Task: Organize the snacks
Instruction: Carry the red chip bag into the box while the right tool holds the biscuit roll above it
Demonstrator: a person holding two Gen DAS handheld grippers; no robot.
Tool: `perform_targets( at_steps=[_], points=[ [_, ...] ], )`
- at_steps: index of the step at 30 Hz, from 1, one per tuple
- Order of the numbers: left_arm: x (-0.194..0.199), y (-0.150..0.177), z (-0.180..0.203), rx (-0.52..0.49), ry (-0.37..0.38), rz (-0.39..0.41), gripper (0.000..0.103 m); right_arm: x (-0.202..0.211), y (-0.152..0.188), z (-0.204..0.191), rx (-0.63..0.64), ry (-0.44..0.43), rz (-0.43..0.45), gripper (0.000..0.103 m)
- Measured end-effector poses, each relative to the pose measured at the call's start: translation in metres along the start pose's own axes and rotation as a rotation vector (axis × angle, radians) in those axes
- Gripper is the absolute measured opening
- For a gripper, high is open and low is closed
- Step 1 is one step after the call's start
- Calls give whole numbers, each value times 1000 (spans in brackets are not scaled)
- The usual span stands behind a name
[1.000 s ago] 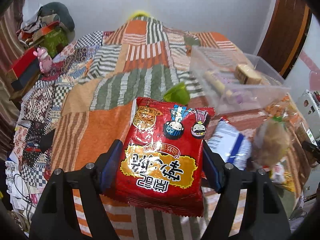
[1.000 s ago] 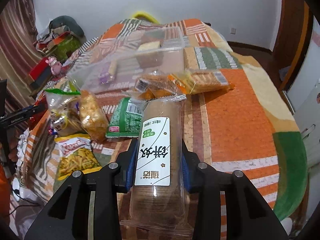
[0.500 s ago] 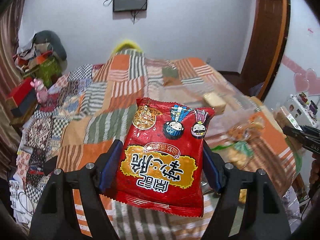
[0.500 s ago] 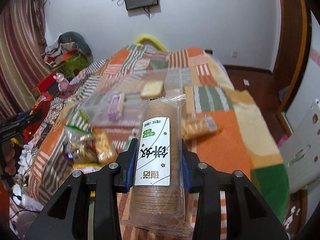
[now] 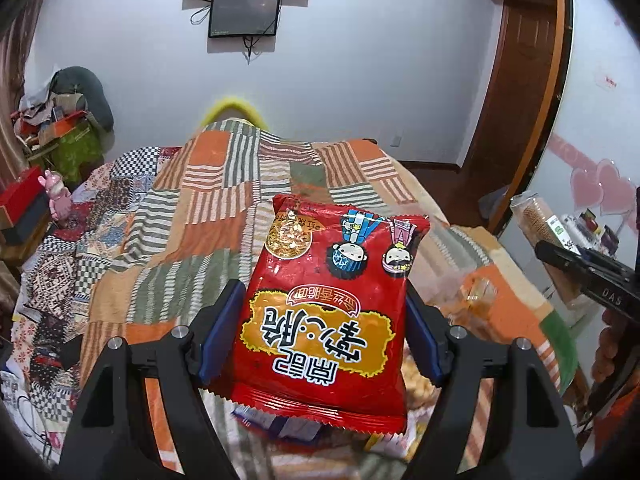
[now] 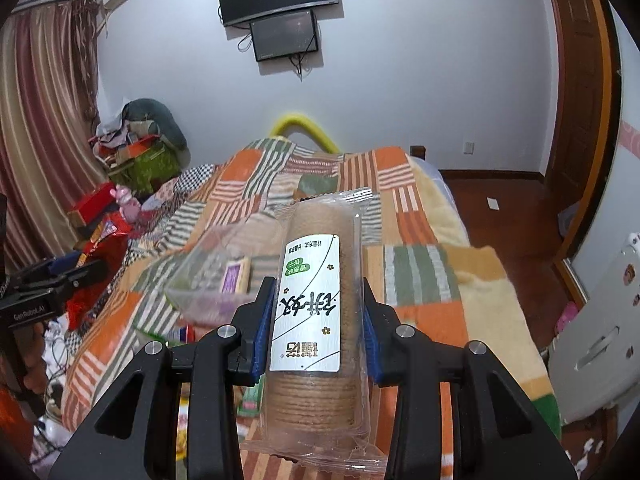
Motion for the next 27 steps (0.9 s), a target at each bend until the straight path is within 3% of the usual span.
perform_targets(
  at_steps=[19, 27],
  points=[
    [-83, -44, 26, 7, -12, -48, 75, -70, -31, 7, 8, -24, -26, 34],
    [-131, -38, 37, -4, 24, -168, 75, -105, -22, 5, 43, -16, -98, 34]
  ],
)
Point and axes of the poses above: each gripper's, at about its wrist camera, not at the fingertips, and x roughly against the way its jaws point, z to its right, y to its underside, the point moved 5 cm from there along -x, roughly the way its jaws point
